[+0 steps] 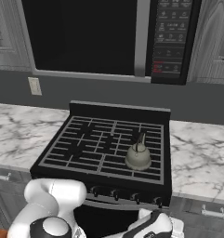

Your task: The kettle is done boiling. Turn off the stove, then wait for 300 timesteps before moving the kettle to the dining table.

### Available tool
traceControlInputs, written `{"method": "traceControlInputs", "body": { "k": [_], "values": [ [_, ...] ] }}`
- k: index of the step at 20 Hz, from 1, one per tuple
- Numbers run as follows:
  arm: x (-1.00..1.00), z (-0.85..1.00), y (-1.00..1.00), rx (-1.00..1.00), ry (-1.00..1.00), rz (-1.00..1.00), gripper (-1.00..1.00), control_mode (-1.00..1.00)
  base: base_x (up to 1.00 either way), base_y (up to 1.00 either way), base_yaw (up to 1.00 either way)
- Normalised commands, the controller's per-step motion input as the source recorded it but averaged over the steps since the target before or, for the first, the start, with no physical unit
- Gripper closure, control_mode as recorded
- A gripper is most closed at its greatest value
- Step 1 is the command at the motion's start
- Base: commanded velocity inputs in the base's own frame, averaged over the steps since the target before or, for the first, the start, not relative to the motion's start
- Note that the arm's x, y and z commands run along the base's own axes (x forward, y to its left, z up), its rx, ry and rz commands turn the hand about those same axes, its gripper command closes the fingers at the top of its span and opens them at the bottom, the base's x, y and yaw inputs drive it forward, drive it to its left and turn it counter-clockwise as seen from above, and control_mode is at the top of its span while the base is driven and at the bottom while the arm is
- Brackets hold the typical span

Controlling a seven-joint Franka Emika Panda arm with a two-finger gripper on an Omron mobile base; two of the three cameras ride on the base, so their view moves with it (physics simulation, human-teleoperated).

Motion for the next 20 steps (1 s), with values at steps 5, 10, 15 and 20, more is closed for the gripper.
{"method": "traceControlInputs", "body": {
  "k": [5,10,15,20],
  "values": [
    [-0.64,0.09,-0.04,0.0,-0.09,-0.02,-1.0,-1.0,0.0,0.0,0.0],
    [-0.43,0.31,-0.09,0.0,-0.06,0.0,-1.0,-1.0,0.0,0.0,0.0],
    [-0.26,0.45,-0.13,-0.03,-0.01,0.0,-1.0,-1.0,0.0,0.0,0.0],
    [-0.3,0.42,-0.15,-0.1,-0.01,0.0,-1.0,-1.0,0.0,0.0,0.0]
  ]
}}
